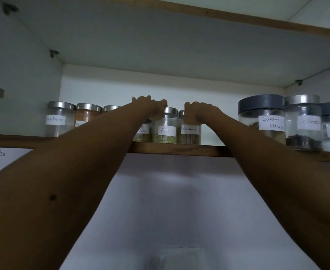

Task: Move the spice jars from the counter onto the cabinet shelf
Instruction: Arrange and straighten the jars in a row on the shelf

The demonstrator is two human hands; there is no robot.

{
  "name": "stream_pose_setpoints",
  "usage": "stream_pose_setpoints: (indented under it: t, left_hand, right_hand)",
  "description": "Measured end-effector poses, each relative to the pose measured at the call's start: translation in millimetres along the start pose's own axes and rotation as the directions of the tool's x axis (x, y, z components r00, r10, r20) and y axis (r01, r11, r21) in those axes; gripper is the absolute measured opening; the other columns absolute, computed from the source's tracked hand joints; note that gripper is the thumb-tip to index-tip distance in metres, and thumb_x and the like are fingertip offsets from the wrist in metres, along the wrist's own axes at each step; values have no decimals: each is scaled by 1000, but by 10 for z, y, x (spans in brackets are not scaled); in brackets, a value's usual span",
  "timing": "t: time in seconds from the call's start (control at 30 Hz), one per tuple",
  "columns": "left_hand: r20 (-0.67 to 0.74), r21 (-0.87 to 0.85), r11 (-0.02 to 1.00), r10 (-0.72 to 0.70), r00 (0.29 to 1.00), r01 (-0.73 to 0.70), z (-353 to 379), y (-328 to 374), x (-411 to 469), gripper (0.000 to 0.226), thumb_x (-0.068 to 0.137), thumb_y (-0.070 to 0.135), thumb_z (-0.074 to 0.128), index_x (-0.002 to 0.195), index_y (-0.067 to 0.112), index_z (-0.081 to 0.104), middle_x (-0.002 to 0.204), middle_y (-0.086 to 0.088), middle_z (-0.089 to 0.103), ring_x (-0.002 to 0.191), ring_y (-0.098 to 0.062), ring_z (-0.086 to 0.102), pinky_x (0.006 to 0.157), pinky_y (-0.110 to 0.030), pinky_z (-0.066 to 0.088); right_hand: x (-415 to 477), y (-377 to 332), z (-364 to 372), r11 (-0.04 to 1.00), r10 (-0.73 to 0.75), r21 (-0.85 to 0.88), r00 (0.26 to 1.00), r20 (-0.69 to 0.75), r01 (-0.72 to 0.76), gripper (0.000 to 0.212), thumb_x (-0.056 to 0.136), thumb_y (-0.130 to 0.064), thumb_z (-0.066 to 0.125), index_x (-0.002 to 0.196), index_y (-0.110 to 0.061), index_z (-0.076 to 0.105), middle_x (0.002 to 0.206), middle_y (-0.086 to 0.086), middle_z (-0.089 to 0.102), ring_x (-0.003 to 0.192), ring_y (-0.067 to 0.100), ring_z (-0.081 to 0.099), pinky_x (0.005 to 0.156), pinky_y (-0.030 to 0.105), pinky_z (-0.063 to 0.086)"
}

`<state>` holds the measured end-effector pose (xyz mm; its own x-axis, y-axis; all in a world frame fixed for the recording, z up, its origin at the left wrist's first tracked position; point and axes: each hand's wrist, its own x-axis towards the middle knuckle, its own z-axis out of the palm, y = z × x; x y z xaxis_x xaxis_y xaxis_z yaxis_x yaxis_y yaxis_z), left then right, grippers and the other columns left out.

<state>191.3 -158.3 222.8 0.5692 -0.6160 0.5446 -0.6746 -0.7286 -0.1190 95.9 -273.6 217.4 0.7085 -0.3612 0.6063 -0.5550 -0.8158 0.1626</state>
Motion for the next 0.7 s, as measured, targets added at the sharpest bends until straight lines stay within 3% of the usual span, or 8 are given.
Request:
stream_pose_setpoints:
  t: [0.1, 0.17, 0.3, 0.4, 0.53, 0.7]
  left_hand:
    - [24, 24, 999, -39, 999, 38, 22, 16, -17, 67, 90, 0, 38, 146, 31, 17, 155, -21, -5, 136, -39, 28, 111, -56, 23]
    - [22, 49, 997, -54, 998, 53, 42, 17, -16, 61, 97, 13, 39, 148, 33, 11, 156, -18, -5, 139, -36, 23, 113, -55, 20]
    - [38, 131, 990, -52, 998, 46, 155, 2, 81, 60, 101, 31, 35, 148, 33, -2, 158, -4, -6, 143, -34, -14, 110, -65, 2]
    - [65, 164, 983, -90, 994, 78, 231, 13, 149, 68, 100, 24, 37, 147, 33, -10, 158, -8, -6, 143, -37, -10, 111, -64, 7]
    - [63, 284, 959, -44, 997, 25, 194, 72, 103, 69, 99, 17, 35, 147, 23, -14, 158, -10, 0, 142, -38, 10, 113, -47, 14]
    - [59, 230, 973, -24, 998, 10, 223, 78, 36, 72, 96, 5, 32, 147, 23, -16, 157, -6, -12, 143, -39, -1, 114, -50, 6]
  right_hand:
    - [87, 26, 79, 1000, 2, 15, 1000, 10, -2, 48, 95, -34, 42, 132, -4, 35, 131, 15, 49, 116, 32, 50, 89, 40, 41]
    - [128, 46, 126, 999, 10, 33, 1000, 13, -11, 51, 96, -36, 41, 134, -3, 32, 132, 17, 48, 117, 33, 50, 90, 40, 41]
    - [161, 78, 173, 996, 18, 85, 999, 38, -21, 56, 97, -39, 40, 137, -3, 25, 134, 19, 45, 118, 34, 48, 87, 39, 39]
    - [197, 113, 203, 992, 3, 124, 998, 62, -11, 57, 96, -41, 41, 136, -4, 25, 132, 19, 48, 116, 34, 50, 84, 38, 38]
    - [260, 147, 242, 990, -12, 140, 996, 91, 0, 55, 96, -39, 41, 135, -4, 23, 128, 19, 51, 109, 33, 54, 80, 38, 39]
    - [246, 190, 294, 981, -34, 191, 995, 93, 15, 43, 95, -22, 40, 130, -1, 26, 108, 16, 52, 95, 29, 47, 81, 40, 38]
